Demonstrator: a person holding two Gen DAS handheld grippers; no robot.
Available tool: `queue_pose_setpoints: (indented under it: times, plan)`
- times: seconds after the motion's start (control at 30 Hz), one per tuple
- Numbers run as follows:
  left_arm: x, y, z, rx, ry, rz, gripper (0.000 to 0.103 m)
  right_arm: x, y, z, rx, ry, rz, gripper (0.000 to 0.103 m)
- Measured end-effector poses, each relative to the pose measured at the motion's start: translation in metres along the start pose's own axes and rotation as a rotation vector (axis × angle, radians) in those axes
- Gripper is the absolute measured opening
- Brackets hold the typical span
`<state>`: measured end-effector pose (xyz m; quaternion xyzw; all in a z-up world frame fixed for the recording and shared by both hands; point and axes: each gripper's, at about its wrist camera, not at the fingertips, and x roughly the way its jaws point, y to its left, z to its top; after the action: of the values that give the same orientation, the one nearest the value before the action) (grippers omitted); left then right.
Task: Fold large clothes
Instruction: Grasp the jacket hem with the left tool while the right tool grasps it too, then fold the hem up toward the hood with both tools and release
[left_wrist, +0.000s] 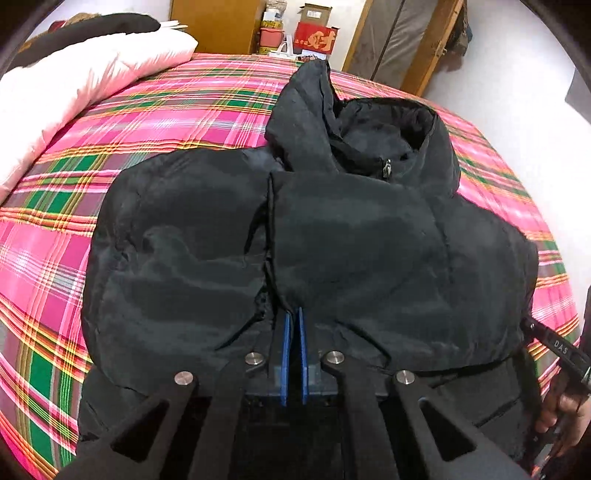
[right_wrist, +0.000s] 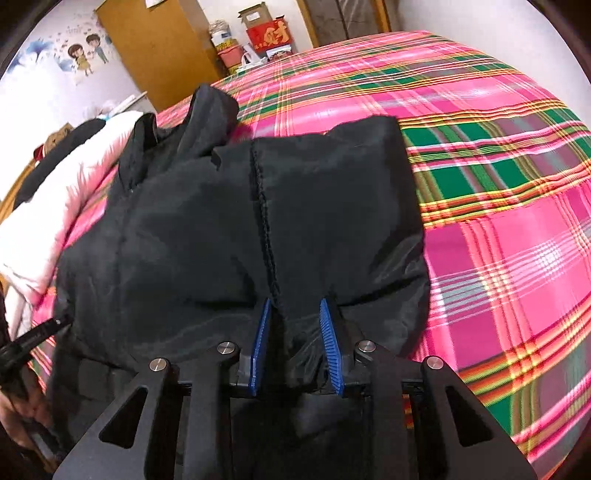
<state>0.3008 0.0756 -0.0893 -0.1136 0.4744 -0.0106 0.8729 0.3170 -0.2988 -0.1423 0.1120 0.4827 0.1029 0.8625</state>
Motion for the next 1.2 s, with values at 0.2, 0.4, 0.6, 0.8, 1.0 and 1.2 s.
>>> queue_pose_setpoints:
  times: [0.2, 0.4, 0.6, 0.8, 1.0, 1.2]
  plan:
    - [0.007, -0.001, -0.003, 0.012, 0.009, 0.026, 0.006, 0.008, 0.012, 0.002, -0.073, 0.023, -0.066, 0.028]
    - [-0.029, 0.005, 0.004, -0.028, -0.032, 0.083, 0.01, -0.038, 0.01, 0.011, -0.072, -0.047, -0.056, 0.028]
    - [-0.077, 0.003, 0.023, -0.035, -0.226, 0.039, 0.013, -0.065, 0.0, 0.04, -0.073, -0.159, -0.065, 0.028]
    - [-0.007, -0.024, 0.049, 0.083, -0.131, -0.011, 0.015, -0.015, -0.01, 0.067, -0.043, -0.079, -0.109, 0.028]
    - [0.045, -0.021, 0.035, 0.169, -0.1, 0.056, 0.014, 0.029, -0.012, 0.06, -0.071, -0.016, -0.114, 0.028]
    - [0.048, -0.019, 0.032, 0.152, -0.101, 0.063, 0.012, 0.031, 0.001, 0.058, -0.118, -0.006, -0.183, 0.028]
